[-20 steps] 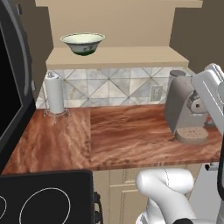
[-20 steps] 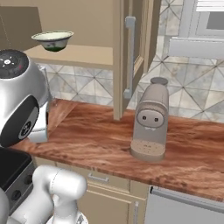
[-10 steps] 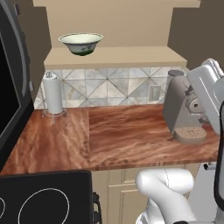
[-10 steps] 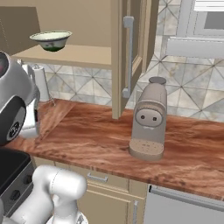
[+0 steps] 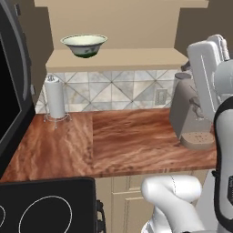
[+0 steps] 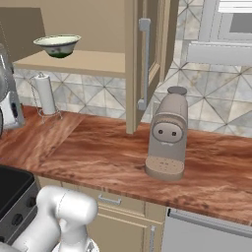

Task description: Pick up the bowls from the cabinet and place each bowl in front of a stool on the dining counter.

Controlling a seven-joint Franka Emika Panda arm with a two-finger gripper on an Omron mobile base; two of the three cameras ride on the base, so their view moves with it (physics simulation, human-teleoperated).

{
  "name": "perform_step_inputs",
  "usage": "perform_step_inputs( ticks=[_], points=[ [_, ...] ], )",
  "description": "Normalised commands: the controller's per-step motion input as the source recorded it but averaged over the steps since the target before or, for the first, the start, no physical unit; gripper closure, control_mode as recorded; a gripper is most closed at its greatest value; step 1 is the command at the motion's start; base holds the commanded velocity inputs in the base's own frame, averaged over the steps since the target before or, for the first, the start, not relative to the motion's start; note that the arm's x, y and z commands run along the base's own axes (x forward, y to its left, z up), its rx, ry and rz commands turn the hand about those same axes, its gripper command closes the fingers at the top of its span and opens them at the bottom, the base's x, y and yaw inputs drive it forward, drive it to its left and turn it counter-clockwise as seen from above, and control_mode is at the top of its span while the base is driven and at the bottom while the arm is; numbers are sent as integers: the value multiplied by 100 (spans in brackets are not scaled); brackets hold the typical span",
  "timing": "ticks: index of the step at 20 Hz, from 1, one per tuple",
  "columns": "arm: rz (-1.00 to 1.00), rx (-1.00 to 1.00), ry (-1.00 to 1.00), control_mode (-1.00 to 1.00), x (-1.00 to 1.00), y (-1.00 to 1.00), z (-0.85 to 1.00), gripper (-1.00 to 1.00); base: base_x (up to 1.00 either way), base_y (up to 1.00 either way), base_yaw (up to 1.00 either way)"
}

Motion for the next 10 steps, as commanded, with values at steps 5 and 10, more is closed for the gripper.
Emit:
perform_step_inputs(
  ticks=[5,10],
  points=[
    [11,9,-4,-100,70,7,17,-100,0,0,0],
    [5,2,2,-100,79,0,3,-100,0,0,0]
  ],
)
